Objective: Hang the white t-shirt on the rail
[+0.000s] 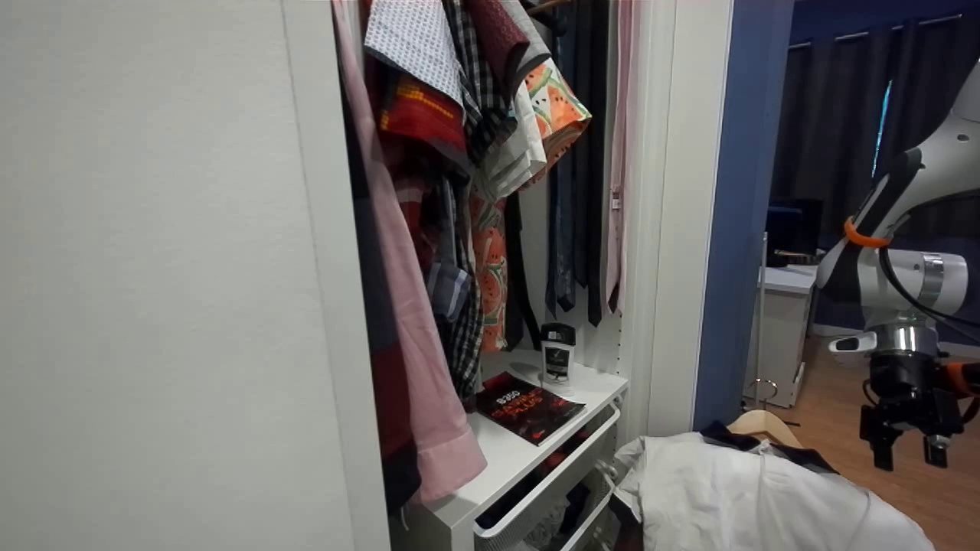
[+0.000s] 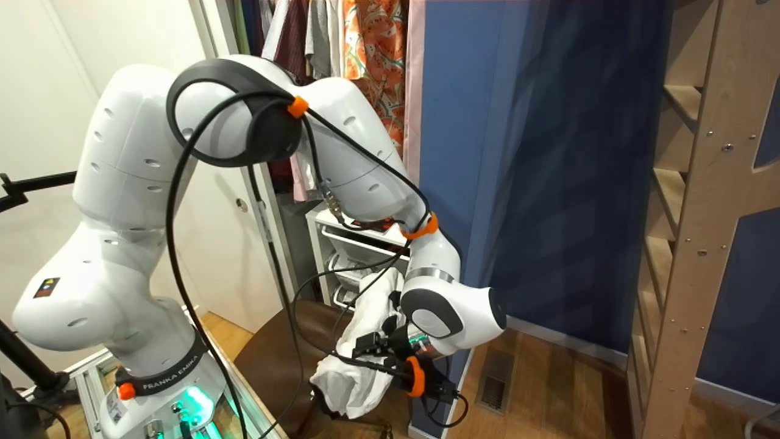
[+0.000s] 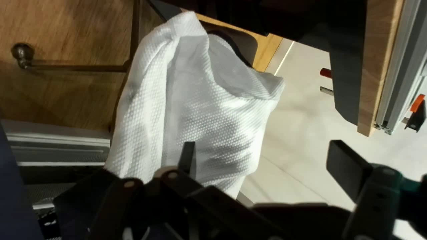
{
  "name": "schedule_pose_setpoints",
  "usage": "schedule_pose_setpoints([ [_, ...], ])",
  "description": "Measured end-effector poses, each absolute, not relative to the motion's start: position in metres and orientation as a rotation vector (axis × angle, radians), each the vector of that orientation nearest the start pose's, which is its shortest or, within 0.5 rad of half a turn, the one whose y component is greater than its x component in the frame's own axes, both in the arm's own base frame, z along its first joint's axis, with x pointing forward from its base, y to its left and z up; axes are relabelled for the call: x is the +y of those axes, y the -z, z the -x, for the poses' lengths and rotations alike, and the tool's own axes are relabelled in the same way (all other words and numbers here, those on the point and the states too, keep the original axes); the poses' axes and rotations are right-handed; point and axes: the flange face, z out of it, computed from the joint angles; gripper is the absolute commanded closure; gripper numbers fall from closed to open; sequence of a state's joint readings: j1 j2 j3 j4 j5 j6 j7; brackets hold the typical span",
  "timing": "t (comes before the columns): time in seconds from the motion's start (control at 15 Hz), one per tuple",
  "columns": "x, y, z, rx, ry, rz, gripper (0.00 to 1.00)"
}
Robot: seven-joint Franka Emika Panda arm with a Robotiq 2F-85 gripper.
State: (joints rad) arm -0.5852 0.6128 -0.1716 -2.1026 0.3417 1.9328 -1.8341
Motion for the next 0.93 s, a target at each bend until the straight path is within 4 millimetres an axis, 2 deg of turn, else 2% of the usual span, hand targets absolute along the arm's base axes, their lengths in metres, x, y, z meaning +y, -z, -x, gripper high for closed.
schedule_pose_setpoints([
  [0.4, -0.328, -0.079, -0.361, -0.913, 0.074, 2.239, 0.00],
  [0.93, -0.328, -0.077, -0.361, -0.913, 0.077, 2.237, 0.00],
])
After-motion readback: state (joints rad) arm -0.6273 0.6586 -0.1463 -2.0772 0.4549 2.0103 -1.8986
